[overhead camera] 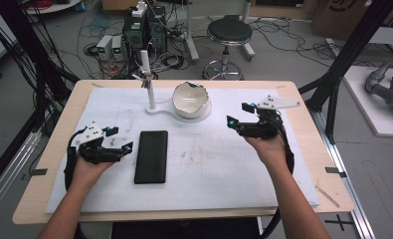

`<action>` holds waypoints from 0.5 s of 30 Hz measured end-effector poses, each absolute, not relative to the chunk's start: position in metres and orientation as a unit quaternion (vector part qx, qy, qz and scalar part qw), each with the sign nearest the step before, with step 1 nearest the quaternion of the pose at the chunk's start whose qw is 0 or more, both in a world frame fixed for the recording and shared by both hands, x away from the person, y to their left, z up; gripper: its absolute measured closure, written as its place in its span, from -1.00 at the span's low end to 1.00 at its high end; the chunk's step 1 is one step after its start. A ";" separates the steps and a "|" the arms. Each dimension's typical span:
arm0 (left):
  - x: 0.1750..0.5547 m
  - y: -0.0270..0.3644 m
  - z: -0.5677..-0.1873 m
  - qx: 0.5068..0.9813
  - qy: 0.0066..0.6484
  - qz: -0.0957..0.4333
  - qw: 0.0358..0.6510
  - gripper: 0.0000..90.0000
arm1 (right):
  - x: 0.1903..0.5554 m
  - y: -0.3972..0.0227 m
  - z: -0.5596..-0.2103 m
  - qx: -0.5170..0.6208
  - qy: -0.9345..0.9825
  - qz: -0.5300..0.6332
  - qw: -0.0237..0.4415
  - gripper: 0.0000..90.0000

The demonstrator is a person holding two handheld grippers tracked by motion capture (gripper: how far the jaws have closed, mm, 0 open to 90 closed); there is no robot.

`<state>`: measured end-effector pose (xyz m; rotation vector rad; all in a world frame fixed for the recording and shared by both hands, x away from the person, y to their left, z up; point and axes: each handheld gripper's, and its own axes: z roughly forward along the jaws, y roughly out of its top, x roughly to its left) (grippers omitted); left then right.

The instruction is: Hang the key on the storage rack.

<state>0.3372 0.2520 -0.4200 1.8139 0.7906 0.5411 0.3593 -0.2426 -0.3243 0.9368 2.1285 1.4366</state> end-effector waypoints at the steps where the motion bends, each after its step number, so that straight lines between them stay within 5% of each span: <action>1: 0.337 0.252 -0.420 0.756 0.330 0.226 0.519 -0.62 | 0.359 -0.243 -0.324 0.336 0.763 0.515 0.203 -0.49; 15: 0.336 0.246 -0.416 0.760 0.311 0.220 0.526 -0.62 | 0.332 -0.294 -0.383 0.387 0.725 0.529 0.211 -0.53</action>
